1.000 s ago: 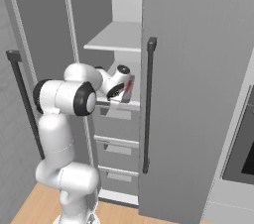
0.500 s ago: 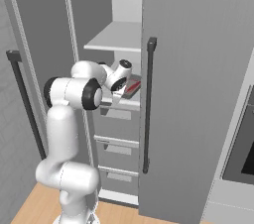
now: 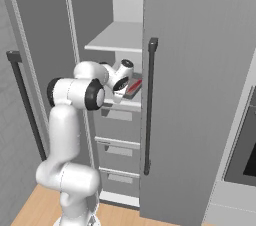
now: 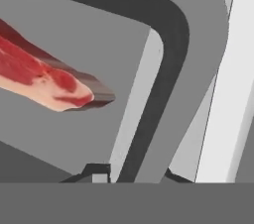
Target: Take the meat container that has the steak and place it on the second highest rack of the freezer. Then take the vegetable container that has the carrot and mushroom and place it on the highest rack of the freezer.
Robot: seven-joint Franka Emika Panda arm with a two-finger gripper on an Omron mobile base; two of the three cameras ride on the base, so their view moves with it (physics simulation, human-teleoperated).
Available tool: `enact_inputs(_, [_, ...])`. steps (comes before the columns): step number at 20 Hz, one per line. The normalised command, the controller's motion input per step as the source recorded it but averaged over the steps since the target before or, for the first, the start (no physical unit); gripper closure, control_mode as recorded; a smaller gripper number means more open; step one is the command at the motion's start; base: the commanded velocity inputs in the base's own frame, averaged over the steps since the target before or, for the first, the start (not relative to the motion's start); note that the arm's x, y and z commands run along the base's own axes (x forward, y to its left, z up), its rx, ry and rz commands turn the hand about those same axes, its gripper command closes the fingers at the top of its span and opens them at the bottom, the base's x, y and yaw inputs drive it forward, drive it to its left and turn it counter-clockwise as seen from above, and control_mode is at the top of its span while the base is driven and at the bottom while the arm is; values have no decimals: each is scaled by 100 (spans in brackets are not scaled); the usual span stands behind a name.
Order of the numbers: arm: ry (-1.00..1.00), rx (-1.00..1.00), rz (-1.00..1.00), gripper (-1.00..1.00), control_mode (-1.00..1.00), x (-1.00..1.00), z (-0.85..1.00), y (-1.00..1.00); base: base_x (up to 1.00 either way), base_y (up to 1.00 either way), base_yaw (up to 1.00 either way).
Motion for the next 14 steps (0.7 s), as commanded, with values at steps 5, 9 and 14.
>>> enact_inputs(5, [-12, 0, 0, -100, -100, -33, -7, 1, 0, 0, 0])
enact_inputs(9, [-18, 1, 0, -100, -100, -22, 15, 0, 0, 0, 0])
enact_inputs(14, [-21, 0, 1, -100, -100, -84, 31, 0, 0, 0, 0])
